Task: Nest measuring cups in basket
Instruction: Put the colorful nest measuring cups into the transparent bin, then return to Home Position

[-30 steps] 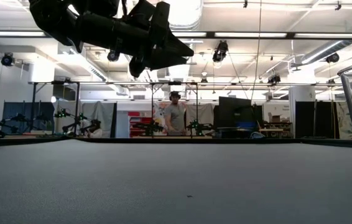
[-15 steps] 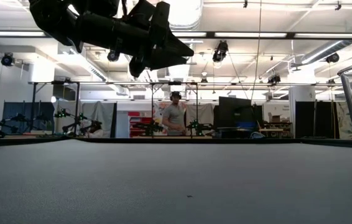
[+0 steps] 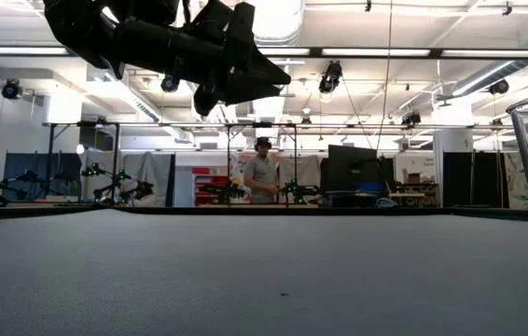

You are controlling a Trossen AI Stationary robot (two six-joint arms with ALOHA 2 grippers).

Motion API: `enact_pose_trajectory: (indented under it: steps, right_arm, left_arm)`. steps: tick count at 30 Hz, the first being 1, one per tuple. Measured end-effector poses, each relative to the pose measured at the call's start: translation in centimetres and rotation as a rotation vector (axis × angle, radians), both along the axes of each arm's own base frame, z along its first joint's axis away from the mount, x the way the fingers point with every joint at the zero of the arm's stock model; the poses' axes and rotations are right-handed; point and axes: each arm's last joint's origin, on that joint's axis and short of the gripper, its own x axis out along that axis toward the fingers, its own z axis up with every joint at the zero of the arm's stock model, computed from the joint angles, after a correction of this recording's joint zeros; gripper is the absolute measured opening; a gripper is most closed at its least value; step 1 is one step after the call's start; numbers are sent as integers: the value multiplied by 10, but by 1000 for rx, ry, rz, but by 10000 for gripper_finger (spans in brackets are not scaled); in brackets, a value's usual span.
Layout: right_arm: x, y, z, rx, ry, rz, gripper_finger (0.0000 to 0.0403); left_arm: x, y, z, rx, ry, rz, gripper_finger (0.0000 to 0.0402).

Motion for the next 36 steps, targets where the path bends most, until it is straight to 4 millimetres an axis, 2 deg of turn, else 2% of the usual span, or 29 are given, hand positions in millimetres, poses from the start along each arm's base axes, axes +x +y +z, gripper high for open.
enact_pose_trajectory:
  steps: [7,12,16,20,24,29,36]
  right_arm:
    - [2,6,13,43,2,12,159]
    - [4,7,41,79,-56,46,159]
    - [2,-1,66,109,-155,24,159]
    - [-2,-9,75,124,-200,14,160]
    - [-4,-19,77,26,-282,13,160]
    - [-2,-30,89,-132,-531,54,154]
    - [-6,-55,111,-249,-751,133,97]
  left_arm:
    - [0,0,0,0,0,0,148]
    - [0,0,0,0,0,0,148]
    - [0,0,0,0,0,0,148]
    - [0,0,0,0,2,-3,148]
    - [0,0,0,4,5,-3,148]
    - [0,0,0,7,5,-4,148]
    - [0,0,0,5,-2,-4,148]
